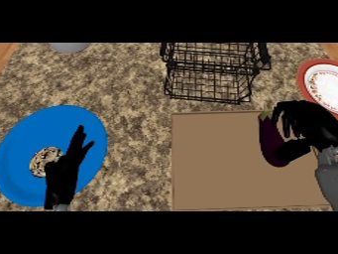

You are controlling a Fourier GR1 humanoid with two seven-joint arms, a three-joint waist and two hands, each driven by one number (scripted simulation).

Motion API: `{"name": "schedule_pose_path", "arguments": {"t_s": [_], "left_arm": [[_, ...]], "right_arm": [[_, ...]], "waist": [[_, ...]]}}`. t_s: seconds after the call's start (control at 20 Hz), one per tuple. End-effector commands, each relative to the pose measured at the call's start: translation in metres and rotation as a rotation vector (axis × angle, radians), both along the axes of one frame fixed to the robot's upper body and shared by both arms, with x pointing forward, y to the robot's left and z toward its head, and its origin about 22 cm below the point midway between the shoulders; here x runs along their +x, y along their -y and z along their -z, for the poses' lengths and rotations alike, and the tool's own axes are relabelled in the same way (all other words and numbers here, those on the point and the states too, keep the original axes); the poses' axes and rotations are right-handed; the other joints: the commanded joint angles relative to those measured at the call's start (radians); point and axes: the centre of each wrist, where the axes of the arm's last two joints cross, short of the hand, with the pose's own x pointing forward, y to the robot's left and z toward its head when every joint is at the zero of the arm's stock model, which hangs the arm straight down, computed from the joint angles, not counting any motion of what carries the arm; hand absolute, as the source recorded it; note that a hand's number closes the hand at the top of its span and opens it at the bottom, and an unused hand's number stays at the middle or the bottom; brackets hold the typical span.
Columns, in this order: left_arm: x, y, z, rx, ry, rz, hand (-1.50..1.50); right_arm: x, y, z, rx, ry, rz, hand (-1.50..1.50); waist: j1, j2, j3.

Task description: Pick the eggplant from the tray and place it in the tiered basket

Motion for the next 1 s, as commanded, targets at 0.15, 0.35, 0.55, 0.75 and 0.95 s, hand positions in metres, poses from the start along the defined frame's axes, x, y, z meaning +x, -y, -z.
{"name": "schedule_pose_path", "arguments": {"t_s": [0.15, 0.35, 0.55, 0.75, 0.95], "left_arm": [[-0.005, -0.017, 0.008, 0.023, -0.052, -0.049, 0.00], [-0.019, 0.006, 0.011, 0.011, -0.069, -0.026, 0.00], [0.005, 0.000, 0.018, 0.020, -0.050, -0.032, 0.00], [0.001, 0.016, 0.022, -0.005, -0.065, -0.027, 0.00], [0.004, 0.001, 0.016, 0.010, -0.049, -0.016, 0.00]], "right_arm": [[0.007, 0.047, -0.097, 0.292, 0.265, -0.007, 1.50], [-0.011, 0.073, -0.148, 0.277, 0.448, -0.047, 1.50], [-0.014, 0.064, -0.185, 0.213, 0.475, -0.078, 1.50], [-0.007, 0.040, -0.216, 0.232, 0.504, -0.049, 1.50], [0.009, 0.011, -0.222, 0.250, 0.505, -0.031, 1.50]], "waist": [[-0.016, 0.000, -0.005], [-0.014, -0.001, -0.004], [-0.011, 0.003, -0.005], [-0.003, 0.003, -0.006], [0.002, 0.004, -0.006]]}}
